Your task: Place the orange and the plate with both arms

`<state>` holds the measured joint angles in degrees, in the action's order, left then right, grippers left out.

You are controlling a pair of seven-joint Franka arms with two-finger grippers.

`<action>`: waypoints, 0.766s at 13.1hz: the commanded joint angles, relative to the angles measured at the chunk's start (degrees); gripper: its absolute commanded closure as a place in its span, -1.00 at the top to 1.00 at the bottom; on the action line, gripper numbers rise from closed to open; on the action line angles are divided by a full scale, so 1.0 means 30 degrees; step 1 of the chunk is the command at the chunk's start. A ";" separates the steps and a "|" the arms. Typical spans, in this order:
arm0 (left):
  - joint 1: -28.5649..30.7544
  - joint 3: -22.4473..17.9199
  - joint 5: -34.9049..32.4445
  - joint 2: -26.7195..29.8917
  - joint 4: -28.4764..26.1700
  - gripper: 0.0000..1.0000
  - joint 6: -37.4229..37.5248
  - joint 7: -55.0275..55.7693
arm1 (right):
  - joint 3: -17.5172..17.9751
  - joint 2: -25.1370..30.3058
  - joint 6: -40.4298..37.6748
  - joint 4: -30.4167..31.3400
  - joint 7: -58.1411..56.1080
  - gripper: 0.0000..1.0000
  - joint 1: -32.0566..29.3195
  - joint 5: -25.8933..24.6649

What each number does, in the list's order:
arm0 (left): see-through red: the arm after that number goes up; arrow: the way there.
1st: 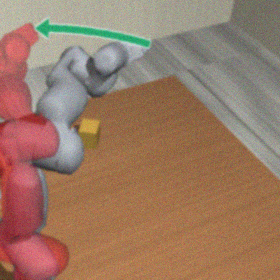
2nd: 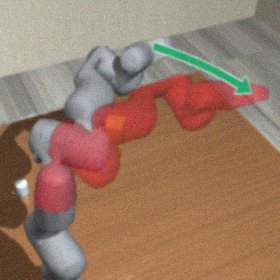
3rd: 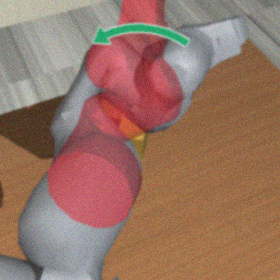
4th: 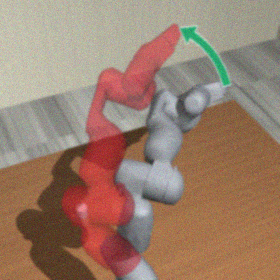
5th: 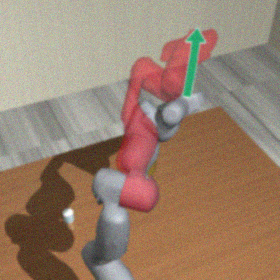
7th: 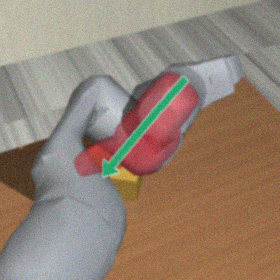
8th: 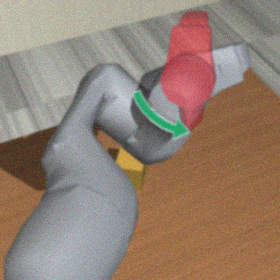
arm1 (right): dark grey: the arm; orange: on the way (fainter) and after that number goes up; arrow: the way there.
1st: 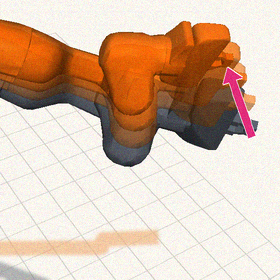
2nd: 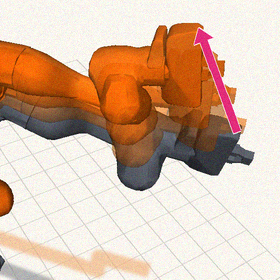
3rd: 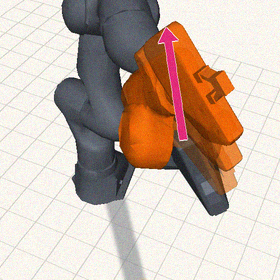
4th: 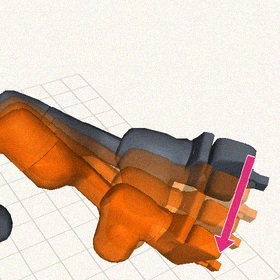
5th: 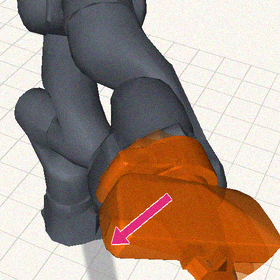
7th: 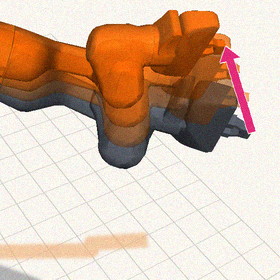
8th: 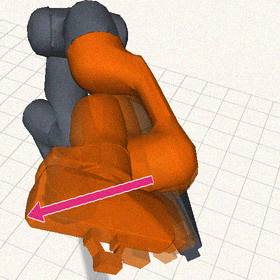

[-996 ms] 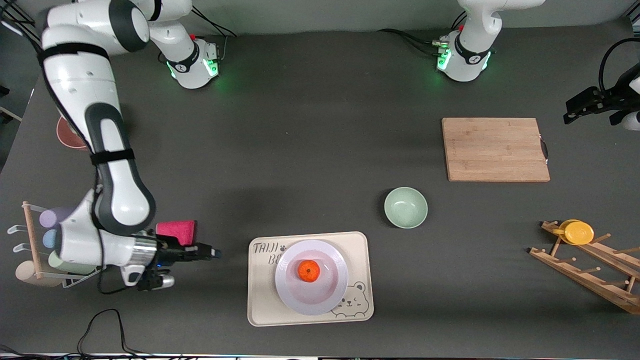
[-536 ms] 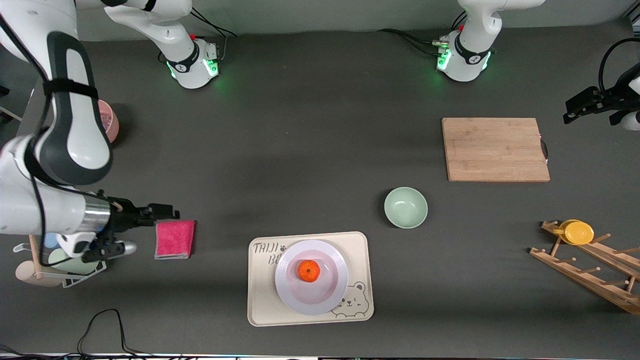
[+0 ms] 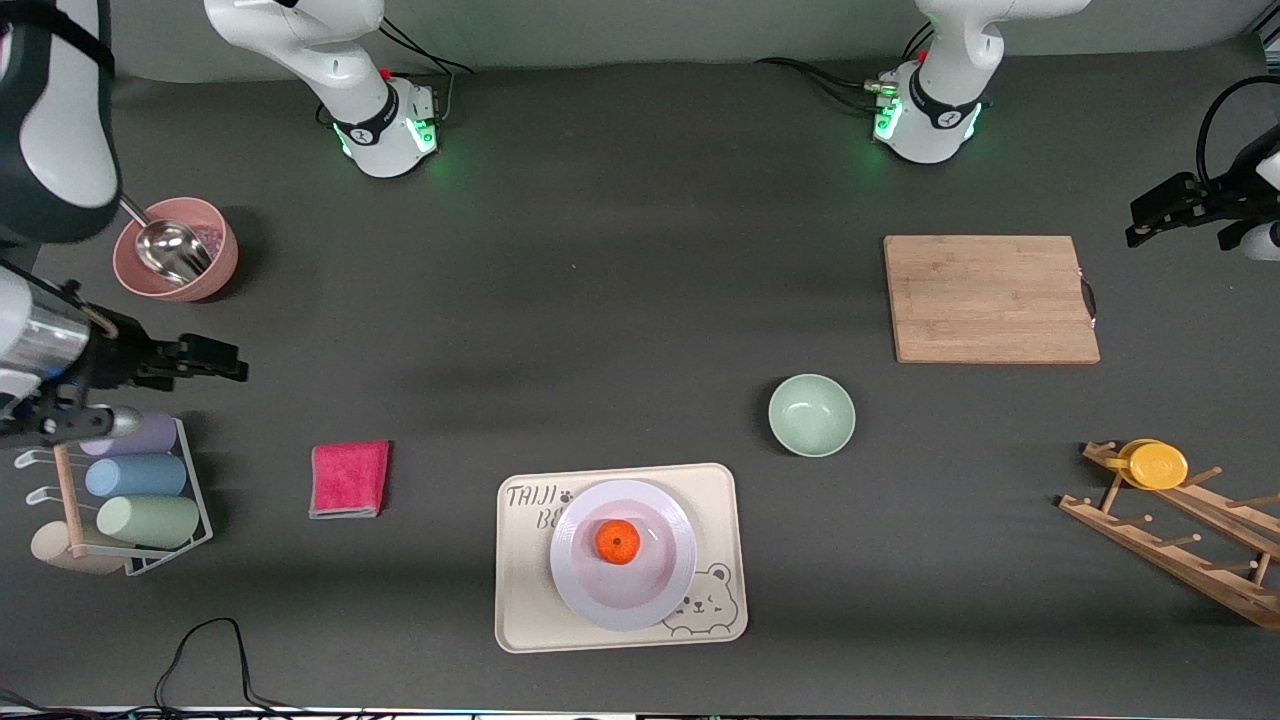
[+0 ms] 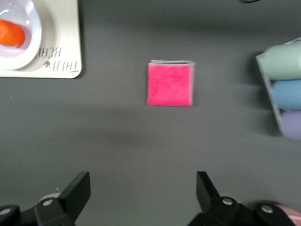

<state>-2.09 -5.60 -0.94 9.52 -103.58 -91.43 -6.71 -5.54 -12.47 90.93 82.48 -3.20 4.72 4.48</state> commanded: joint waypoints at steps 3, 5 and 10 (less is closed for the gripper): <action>0.0052 0.0108 -0.0185 -0.0068 0.0163 1.00 0.0244 -0.0224 | 0.0118 0.3272 0.0216 0.2914 0.1096 1.00 -0.0809 -0.0849; 0.0052 0.0108 -0.0214 -0.0068 0.0105 1.00 0.0244 -0.0165 | 0.0089 0.3656 0.0422 0.3092 0.1037 1.00 -0.0899 -0.1200; 0.0052 0.0108 -0.0214 -0.0039 -0.0218 1.00 0.0009 -0.0049 | 0.0030 0.3862 -0.0189 0.3034 0.1095 1.00 -0.0899 -0.2315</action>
<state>-2.09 -5.59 -0.96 9.29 -103.95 -91.44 -6.73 -5.65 -2.52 91.12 90.06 -1.92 1.89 -0.72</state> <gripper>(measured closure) 0.000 0.000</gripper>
